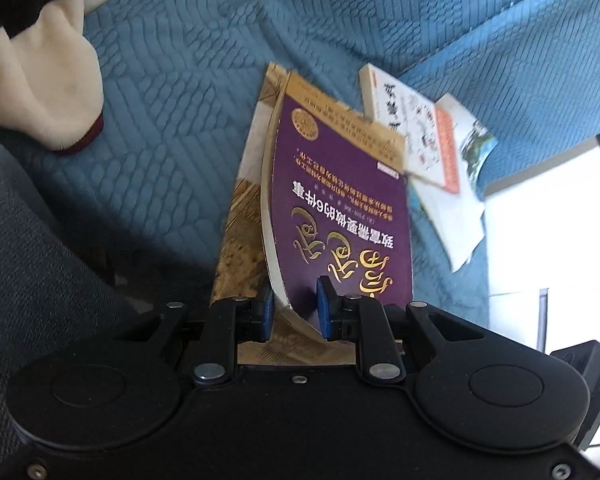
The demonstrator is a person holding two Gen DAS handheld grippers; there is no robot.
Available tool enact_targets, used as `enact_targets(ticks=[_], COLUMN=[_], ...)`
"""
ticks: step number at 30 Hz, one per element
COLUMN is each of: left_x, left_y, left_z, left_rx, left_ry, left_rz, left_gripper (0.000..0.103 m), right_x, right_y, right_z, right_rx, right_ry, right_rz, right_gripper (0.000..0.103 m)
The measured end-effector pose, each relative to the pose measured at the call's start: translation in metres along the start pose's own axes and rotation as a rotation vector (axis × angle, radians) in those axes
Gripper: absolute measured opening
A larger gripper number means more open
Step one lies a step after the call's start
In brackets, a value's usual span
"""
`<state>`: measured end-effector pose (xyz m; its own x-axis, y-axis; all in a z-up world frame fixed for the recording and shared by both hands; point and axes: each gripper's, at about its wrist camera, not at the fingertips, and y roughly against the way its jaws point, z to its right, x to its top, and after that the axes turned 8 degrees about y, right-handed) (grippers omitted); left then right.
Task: Organize objects
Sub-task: 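Lower the purple book flat onto the tan scroll book, open right gripper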
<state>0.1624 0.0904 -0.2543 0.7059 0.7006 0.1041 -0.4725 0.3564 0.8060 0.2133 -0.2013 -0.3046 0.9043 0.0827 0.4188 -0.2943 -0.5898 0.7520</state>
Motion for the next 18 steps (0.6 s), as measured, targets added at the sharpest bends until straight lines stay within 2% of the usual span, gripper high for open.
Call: enact_targets(ticks=[8, 13, 16, 18], left_x=[-0.009, -0.015, -0.018, -0.021], left_y=[-0.010, -0.012, -0.009, -0.001], left_z=[-0.002, 0.003, 0.008, 0.012], left_rx=[0.056, 0.106, 0.151, 0.167], left_ry=[-0.023, -0.066, -0.096, -0.119], left_rz=[-0.020, -0.026, -0.030, -0.014], left_gripper=[0.021, 0.037, 0.046, 0.048], right_x=[-0.009, -0.007, -0.006, -0.006], right_y=[-0.007, -0.003, 0.002, 0.008], right_z=[-0.007, -0.007, -0.006, -0.008], right_rx=[-0.063, -0.094, -0.099, -0.106], right_ry=[0.077, 0.077, 0.046, 0.053], right_rz=[-0.024, -0.046, -0.063, -0.057], right_gripper=[0.031, 0.031, 0.035, 0.036])
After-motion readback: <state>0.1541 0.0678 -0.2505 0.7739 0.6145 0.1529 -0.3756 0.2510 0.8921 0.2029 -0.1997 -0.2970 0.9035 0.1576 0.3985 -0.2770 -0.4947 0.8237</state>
